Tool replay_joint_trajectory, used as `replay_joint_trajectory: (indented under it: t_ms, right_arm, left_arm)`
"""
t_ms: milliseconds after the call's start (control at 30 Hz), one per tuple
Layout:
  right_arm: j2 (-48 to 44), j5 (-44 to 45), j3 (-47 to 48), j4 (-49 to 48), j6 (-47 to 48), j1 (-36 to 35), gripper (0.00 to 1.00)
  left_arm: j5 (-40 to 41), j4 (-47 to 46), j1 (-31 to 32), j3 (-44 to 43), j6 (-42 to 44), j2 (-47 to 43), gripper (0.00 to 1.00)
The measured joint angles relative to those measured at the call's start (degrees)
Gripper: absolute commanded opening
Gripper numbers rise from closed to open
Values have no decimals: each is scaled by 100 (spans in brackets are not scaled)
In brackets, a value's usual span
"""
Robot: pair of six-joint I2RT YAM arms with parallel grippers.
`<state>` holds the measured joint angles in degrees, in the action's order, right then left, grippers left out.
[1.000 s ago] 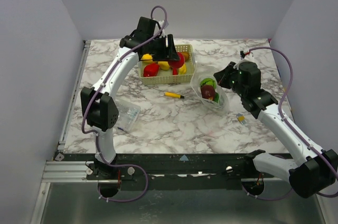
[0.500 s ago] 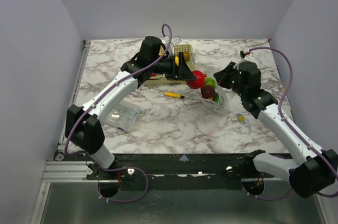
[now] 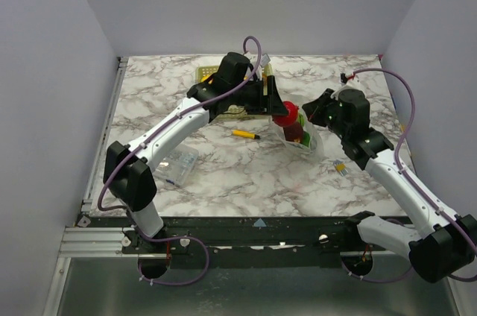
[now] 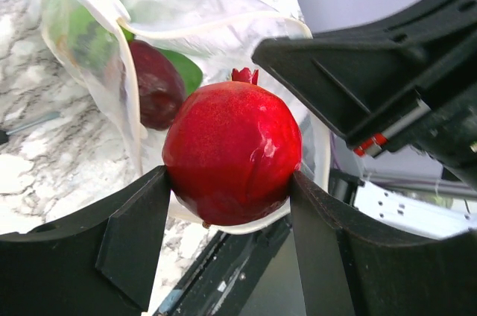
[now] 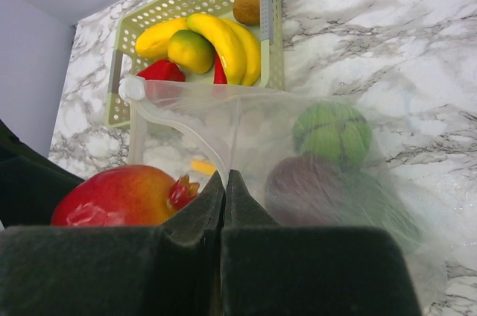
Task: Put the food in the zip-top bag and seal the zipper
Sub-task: Place the fake fruit in the zipper food storage bag.
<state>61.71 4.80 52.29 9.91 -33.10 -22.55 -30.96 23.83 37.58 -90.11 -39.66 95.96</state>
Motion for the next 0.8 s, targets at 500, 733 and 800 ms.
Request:
replay_joint_trajectory:
  t_ms: [500, 733, 800]
  right_arm:
    - [-22, -4, -42, -26, -55, 0, 1]
    - [-57, 0, -46, -28, -57, 0, 1]
    - [-57, 0, -50, -28, -61, 0, 1]
  left_arm:
    - [522, 223, 354, -289, -68, 595, 48]
    - [310, -212, 431, 94, -151, 595, 59]
    - [282, -258, 431, 146, -177, 595, 62]
